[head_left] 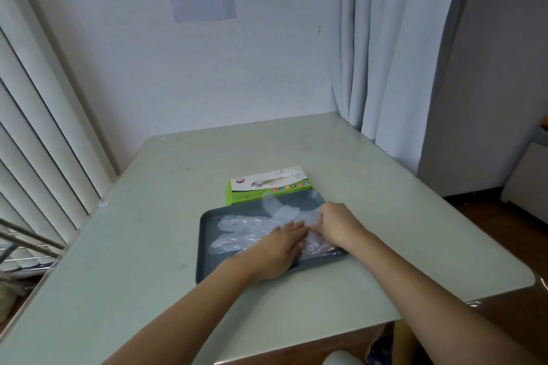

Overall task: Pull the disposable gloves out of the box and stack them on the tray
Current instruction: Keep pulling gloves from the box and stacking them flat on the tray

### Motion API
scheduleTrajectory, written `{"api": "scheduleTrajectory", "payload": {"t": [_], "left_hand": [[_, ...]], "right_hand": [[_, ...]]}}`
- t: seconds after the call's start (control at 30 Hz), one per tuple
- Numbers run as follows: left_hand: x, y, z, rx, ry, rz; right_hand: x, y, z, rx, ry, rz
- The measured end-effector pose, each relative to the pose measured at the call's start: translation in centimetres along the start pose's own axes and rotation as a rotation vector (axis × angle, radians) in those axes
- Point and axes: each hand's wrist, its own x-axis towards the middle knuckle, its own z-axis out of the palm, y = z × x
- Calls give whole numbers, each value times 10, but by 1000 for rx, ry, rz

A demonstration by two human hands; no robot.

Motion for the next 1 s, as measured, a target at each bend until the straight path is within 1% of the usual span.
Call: {"api": "scheduleTrajectory", "payload": {"t": [0.03,0.1,0.2,0.23,0.27,0.33,0.4,0.47,0.57,0.63,0.8,1.0], "left_hand": [[-1,-1,2,15,-26,-15],[-2,-2,5,18,-71,-42],[-3,-5,8,-1,-88,-69],[-2,-6,9,-1,-86,-70],[-2,-6,10,2,-86,-69],[-2,-6,11,5,-83,-69],[-2,-6,11,-6,-78,-81],[-2,-4,10,-26,-71,-104],[1,-4,6,-43,-81,-157],[6,-13,2,-13,-75,-203],[6,-42,-1,95,5,-313],[-5,-56,-3,92,58,-347]], "right_hand": [[-2,-1,-2,-22,-4,-5],[-10,-2,-8,-62,60,-25],[-25,-6,-16,-112,330,-142],[-27,-6,-14,-71,376,-205],[-31,-7,-14,-22,366,-265],[-36,-6,-6,-20,226,-330],[-39,-2,4,-86,85,-337],[-39,3,7,-150,17,-343],[-37,7,6,-254,-28,-386],[-36,9,5,-241,-44,-393],[-38,11,-2,-199,-122,-387],[-32,9,-13,-233,-245,-388]]}}
